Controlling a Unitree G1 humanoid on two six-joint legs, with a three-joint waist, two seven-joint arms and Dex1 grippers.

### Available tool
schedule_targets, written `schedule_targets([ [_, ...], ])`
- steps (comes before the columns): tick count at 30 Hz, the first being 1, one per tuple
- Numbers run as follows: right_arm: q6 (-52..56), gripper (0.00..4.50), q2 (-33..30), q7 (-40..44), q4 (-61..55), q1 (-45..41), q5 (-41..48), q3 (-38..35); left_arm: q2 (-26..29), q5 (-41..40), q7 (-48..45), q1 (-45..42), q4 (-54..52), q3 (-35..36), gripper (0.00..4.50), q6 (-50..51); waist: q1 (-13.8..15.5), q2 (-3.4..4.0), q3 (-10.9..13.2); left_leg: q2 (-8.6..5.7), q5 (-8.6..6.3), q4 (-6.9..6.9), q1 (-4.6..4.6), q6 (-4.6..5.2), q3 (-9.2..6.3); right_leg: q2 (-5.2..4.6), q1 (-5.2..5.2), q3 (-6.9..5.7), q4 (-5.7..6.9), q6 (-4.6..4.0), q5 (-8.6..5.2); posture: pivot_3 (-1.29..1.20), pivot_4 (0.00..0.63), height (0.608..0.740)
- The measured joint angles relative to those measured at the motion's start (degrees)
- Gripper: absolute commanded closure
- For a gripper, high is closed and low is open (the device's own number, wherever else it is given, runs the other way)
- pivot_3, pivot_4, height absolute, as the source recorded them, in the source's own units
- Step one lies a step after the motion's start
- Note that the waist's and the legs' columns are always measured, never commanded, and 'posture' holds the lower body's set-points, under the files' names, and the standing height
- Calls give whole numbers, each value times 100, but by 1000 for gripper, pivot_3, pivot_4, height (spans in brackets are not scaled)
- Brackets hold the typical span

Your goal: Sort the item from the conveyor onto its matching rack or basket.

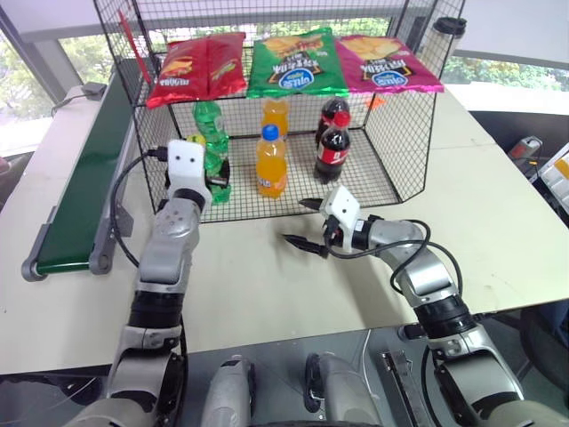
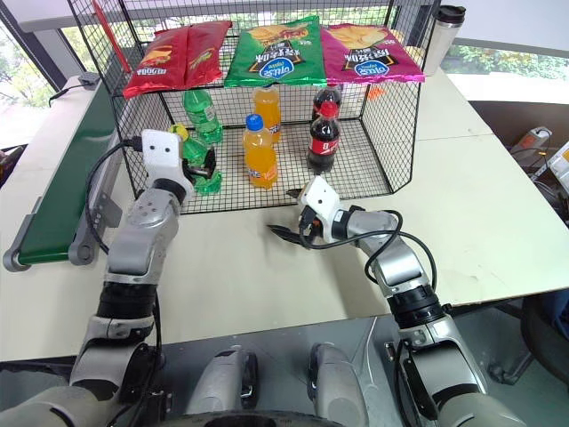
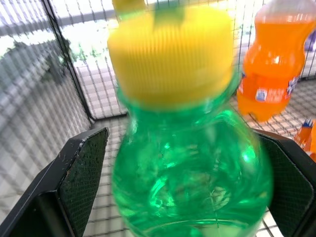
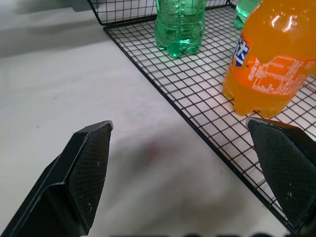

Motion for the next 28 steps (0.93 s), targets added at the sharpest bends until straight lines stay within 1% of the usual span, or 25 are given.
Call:
schedule_targets([
  [4, 47, 0, -1, 26, -11, -3, 5, 4, 215, -1, -47, 285, -884, 92, 11, 502, 1, 0, 0, 0, 0, 0, 0, 0, -1, 0, 0, 0, 0, 0, 0, 0, 150, 740],
  [8, 101, 0, 3, 39, -46, -9, 10, 15, 393, -53, -98, 558, -1736, 342, 11, 993, 1, 0, 0, 0, 0, 0, 0, 0, -2, 0, 1, 1, 0, 0, 0, 0, 150, 740],
  [12, 137, 0, 9, 46, -96, -9, 16, 31, 391, -262, -266, 1041, -2554, 476, 11, 1582, 2, 0, 0, 0, 0, 0, 1, 0, -2, -1, 2, 2, -1, 0, 0, 0, 150, 740],
  [15, 146, 0, 4, 49, -132, 1, 19, 34, 183, -559, -347, 1766, -3174, 673, 11, 2067, -1, 0, 0, 0, 0, 0, 2, 0, -3, -1, 2, 2, -1, -1, -1, 0, 150, 740],
  [21, 174, 0, 10, 47, -160, 30, 20, 38, -8, -681, -404, 2898, -3603, 671, 11, 2211, 8, 1, 0, 0, 0, 1, 4, 0, -7, 0, 4, 2, 0, -4, -2, 0, 150, 740],
  [24, 202, 0, 9, 52, -160, 28, 20, 39, -149, -680, -390, 3170, -3616, 628, 11, 2204, 13, 1, -1, 0, 0, 1, 4, 0, -7, 0, 4, 2, 0, -4, -2, 0, 150, 740],
  [28, 204, 0, 9, 64, -160, 27, 20, 39, -245, -675, -385, 3266, -3619, 583, 11, 2180, 6, 1, -1, -1, 0, 1, 4, 0, -7, 0, 3, 2, 0, -4, -2, 0, 150, 740],
])
